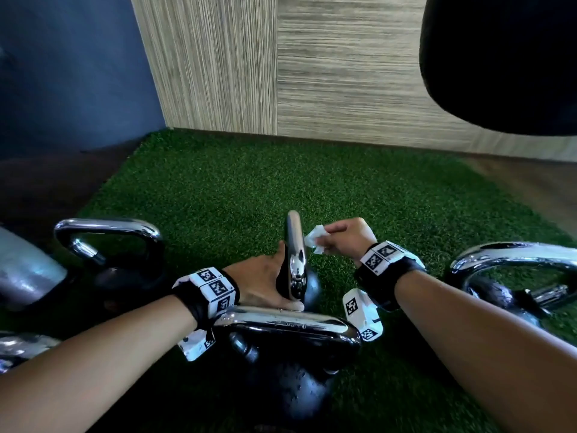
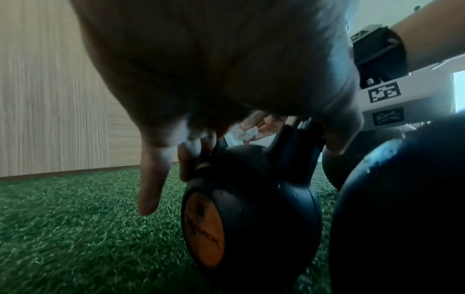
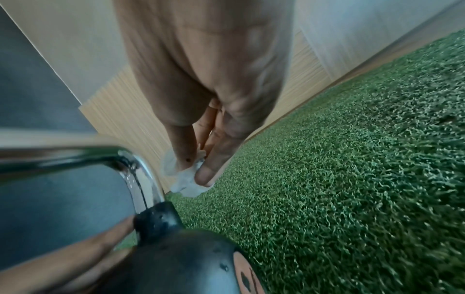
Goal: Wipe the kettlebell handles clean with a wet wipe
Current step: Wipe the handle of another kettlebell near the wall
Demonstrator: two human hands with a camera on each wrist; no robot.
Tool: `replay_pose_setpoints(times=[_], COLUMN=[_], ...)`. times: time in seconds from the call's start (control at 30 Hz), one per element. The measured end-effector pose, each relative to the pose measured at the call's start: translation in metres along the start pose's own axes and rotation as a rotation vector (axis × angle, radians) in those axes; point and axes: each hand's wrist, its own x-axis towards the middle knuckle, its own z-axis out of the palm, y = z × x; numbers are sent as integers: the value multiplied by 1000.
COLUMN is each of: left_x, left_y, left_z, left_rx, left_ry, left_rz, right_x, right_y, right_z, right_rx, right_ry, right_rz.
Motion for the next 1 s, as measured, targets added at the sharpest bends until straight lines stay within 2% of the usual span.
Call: replay_pose_setpoints(times=[0.1,0.2,0.37,0.47,0.53,0.6,0.7,0.77,0.87,0.9,1.0], left_x=[3,1,-5,-1,2,3,3,3,0,-1,-4], left_y=[-2,-6,-12,-15,-13,-11,-7,-7,-5,-6,-8], left_z=[7,9,4,10,18,25,27,26,20,18,14], left_rx=[65,37,-1,-17,31,21,66,37,-46,-83,-113], left_ry=[61,129,111,90,156,247,285,259,210,191,173], left_rz=[39,95,69,113,130,69,56,29,-51,-37,-1], right_x=[1,-1,-1,0,4,7,9,11,10,6,-8], right_y=[6,8,4,-3,-6,-4,-2,-6,-19,-22,-25], right_z=[15,26,32,33,33,33,33,33,34,35,35], right_rx=[21,104,62,39,73,74,-3,-70,-38,-4,30], right_ry=[-53,-84,-67,-18,30,46,-9,-6,57,60,-27], right_rz=[11,-1,-37,-109,-188,-216,-137,-131,-260,-303,-372])
